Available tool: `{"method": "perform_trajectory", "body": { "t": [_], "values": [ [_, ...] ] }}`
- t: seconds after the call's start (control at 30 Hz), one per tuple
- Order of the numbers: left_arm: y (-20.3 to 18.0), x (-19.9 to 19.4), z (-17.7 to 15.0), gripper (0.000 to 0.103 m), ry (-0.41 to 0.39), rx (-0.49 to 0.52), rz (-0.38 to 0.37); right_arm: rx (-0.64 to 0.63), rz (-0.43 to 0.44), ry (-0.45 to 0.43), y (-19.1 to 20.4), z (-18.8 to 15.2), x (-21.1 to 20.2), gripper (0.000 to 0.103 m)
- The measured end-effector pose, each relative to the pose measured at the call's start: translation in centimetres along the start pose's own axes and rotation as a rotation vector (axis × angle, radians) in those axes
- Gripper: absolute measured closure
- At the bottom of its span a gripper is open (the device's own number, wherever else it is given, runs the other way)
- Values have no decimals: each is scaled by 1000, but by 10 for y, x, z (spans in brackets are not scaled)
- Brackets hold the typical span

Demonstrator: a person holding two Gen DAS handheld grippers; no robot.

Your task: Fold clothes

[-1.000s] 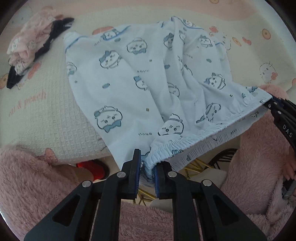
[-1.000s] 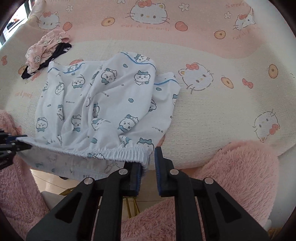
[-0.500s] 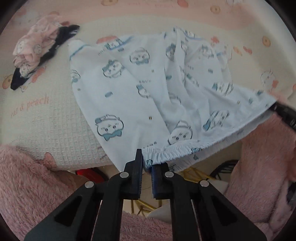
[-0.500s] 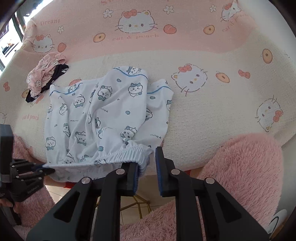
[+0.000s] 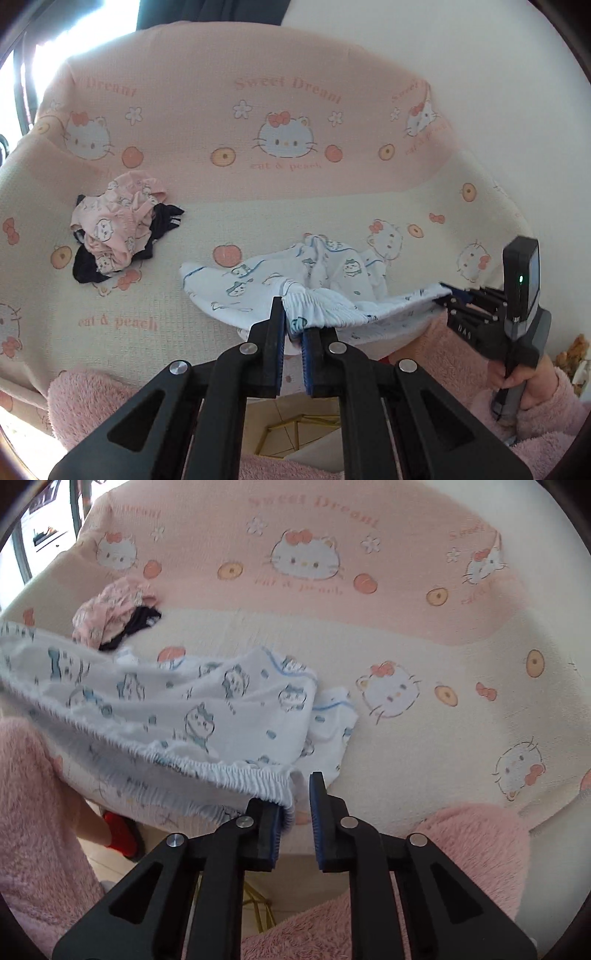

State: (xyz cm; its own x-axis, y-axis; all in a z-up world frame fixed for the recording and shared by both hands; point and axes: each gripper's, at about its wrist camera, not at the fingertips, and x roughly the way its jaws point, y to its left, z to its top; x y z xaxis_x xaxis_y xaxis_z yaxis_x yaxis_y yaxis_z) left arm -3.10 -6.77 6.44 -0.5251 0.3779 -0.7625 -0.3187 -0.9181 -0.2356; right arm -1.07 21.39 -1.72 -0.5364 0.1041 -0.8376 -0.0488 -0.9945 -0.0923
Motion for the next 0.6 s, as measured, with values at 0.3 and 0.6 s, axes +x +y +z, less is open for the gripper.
{"method": "perform_trajectory", "body": {
  "t": [0.3,0.6],
  "values": [
    [-2,94,-43,69,361,-83,-139,98,55,-180,-40,52,-51,90],
    [-41,81,-12,65,163,78,-164,-207,297,-130,52,48,-18,90]
  ]
}}
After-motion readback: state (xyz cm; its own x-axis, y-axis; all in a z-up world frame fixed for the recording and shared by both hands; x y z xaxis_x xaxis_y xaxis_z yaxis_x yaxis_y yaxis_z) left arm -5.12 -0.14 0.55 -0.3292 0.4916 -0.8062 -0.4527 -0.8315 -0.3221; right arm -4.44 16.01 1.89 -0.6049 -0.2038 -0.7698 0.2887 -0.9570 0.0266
